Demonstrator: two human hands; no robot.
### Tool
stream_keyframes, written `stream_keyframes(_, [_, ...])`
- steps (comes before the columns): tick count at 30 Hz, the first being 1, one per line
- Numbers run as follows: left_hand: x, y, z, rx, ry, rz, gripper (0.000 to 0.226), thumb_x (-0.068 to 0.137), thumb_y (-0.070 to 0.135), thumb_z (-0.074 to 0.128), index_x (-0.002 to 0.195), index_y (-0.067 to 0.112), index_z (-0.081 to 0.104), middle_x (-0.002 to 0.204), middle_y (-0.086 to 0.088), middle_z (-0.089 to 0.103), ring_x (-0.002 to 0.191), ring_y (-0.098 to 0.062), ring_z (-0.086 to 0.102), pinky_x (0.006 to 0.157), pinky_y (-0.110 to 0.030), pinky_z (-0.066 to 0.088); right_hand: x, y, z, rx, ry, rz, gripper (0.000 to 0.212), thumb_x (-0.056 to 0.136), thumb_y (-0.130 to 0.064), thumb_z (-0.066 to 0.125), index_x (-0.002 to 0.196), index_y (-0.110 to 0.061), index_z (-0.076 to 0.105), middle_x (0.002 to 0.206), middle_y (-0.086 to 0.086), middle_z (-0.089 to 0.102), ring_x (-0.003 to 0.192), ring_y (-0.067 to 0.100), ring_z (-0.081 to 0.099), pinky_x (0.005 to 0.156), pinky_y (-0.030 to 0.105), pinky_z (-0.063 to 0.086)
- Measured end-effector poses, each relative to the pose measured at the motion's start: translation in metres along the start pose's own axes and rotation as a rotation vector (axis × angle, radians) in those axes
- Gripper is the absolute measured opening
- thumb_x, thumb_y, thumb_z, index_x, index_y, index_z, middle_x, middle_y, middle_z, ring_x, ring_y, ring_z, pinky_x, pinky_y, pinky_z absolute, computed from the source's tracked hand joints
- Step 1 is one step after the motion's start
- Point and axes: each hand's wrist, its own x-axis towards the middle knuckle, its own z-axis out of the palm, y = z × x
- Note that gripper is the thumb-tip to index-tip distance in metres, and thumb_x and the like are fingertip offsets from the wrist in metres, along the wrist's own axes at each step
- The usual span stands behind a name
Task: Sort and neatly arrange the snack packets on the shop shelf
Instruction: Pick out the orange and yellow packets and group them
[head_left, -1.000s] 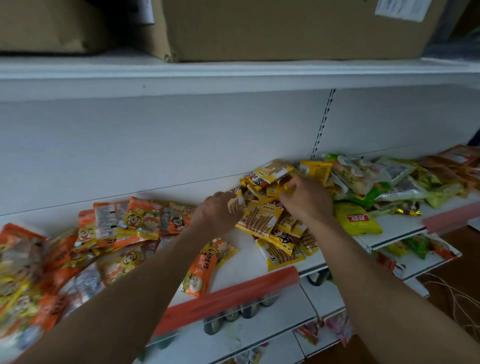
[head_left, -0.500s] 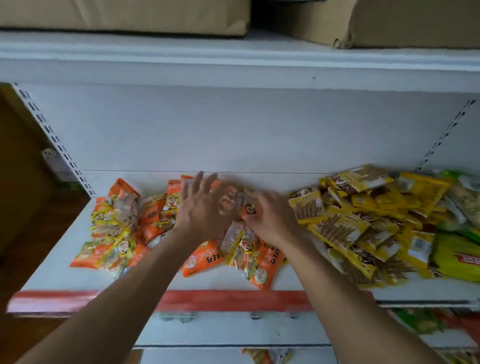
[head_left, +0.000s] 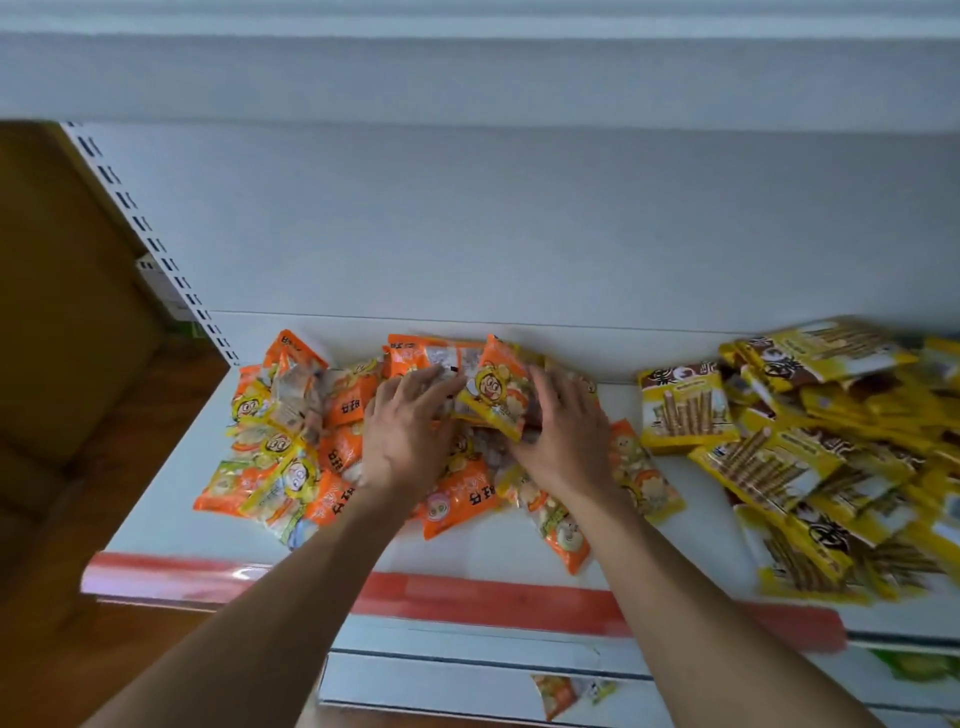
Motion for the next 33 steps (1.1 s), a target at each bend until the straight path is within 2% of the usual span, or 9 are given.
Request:
stream_keyframes(6, [0.022,-0.012,-0.021,-0.367,0.151,-0.235,0.035,0.088,0.010,0.057,0.111,0.032,0.071,0.115,0.006,0.068,0.084,-0.017,0.063,0.054,-0.020,0.040,0.013,0.009,-0.016,0.286,0.259,0.106,0.031,0.094,-0.045,0.054,0.118,-0.028,0.064,0.102,0.001,0.071,0.094,0.030,0.065,0.066,0.033,0.048])
stream_keyframes(9, [0.030,-0.018,-0.032,-0.522,0.157,-0.318,0.036,0.089,0.016,0.057,0.113,0.042,0.064,0.115,0.009,0.062,0.084,-0.013,0.062,0.058,-0.020,0.040,0.014,0.010,-0.026,0.575,0.297,0.246,0.024,0.094,-0.044,0.058,0.108,-0.027,0.068,0.077,-0.012,0.063,0.077,0.015,0.065,0.058,0.022,0.040])
stream_keyframes(12, [0.027,-0.015,-0.030,-0.451,-0.115,-0.168,0.063,0.083,0.039,0.074,0.138,0.035,0.044,0.143,0.003,0.040,0.124,-0.017,0.048,0.095,-0.034,0.046,0.013,0.012,-0.030,0.705,0.340,0.339,0.027,0.094,-0.042,0.058,0.115,-0.029,0.067,0.083,-0.021,0.058,0.070,-0.009,0.053,0.055,0.011,0.036])
stream_keyframes(15, [0.020,-0.009,-0.009,-0.122,-0.380,-0.105,0.103,0.074,0.050,0.078,0.152,0.039,0.012,0.162,0.003,0.002,0.148,-0.025,0.004,0.117,-0.051,0.017,0.007,0.007,-0.031,0.714,0.292,0.297,0.030,0.091,-0.039,0.062,0.120,-0.031,0.063,0.082,-0.028,0.060,0.074,-0.013,0.058,0.055,0.002,0.037])
stream_keyframes(18, [0.020,-0.007,0.000,-0.036,-0.260,-0.091,0.092,0.075,0.032,0.078,0.150,0.036,0.024,0.158,-0.002,0.019,0.143,-0.032,0.022,0.112,-0.046,0.033,0.003,0.003,-0.028,0.514,0.171,0.014,0.076,0.079,-0.026,0.073,0.146,-0.026,0.038,0.122,-0.008,0.056,0.112,0.004,0.053,0.091,0.017,0.044])
stream_keyframes(20, [0.025,-0.008,-0.001,-0.141,-0.132,-0.083,0.077,0.074,0.019,0.075,0.142,0.035,0.043,0.146,0.000,0.042,0.128,-0.029,0.044,0.093,-0.038,0.044,0.001,-0.001,-0.021,0.236,0.025,-0.080,0.103,0.076,-0.036,0.077,0.156,-0.025,0.012,0.154,0.011,0.026,0.141,0.026,0.027,0.111,0.045,0.031])
stream_keyframes(22, [0.029,-0.009,-0.005,-0.246,-0.064,-0.084,0.066,0.073,0.015,0.075,0.133,0.034,0.054,0.135,0.000,0.054,0.118,-0.026,0.054,0.085,-0.030,0.043,0.000,-0.008,-0.016,0.100,-0.086,-0.093,0.109,0.075,-0.046,0.075,0.155,-0.034,0.002,0.163,0.010,0.003,0.149,0.030,0.005,0.112,0.058,0.020])
stream_keyframes(27, [0.036,-0.006,-0.023,-0.656,-0.012,-0.262,0.049,0.079,0.011,0.077,0.114,0.040,0.062,0.103,0.005,0.068,0.089,-0.019,0.067,0.077,-0.038,0.057,0.008,-0.016,-0.019,0.352,0.240,-0.004,0.056,0.089,-0.031,0.066,0.143,-0.029,0.048,0.138,0.003,0.054,0.127,0.026,0.049,0.097,0.040,0.046])
stream_keyframes(33, [0.050,0.003,-0.053,-1.115,0.196,-0.430,0.034,0.089,0.014,0.065,0.119,0.030,0.057,0.099,0.006,0.067,0.087,-0.009,0.067,0.070,-0.028,0.058,0.009,0.001,-0.035,0.623,0.333,0.195,0.032,0.095,-0.037,0.058,0.125,-0.025,0.061,0.100,-0.008,0.067,0.092,0.015,0.065,0.062,0.016,0.041])
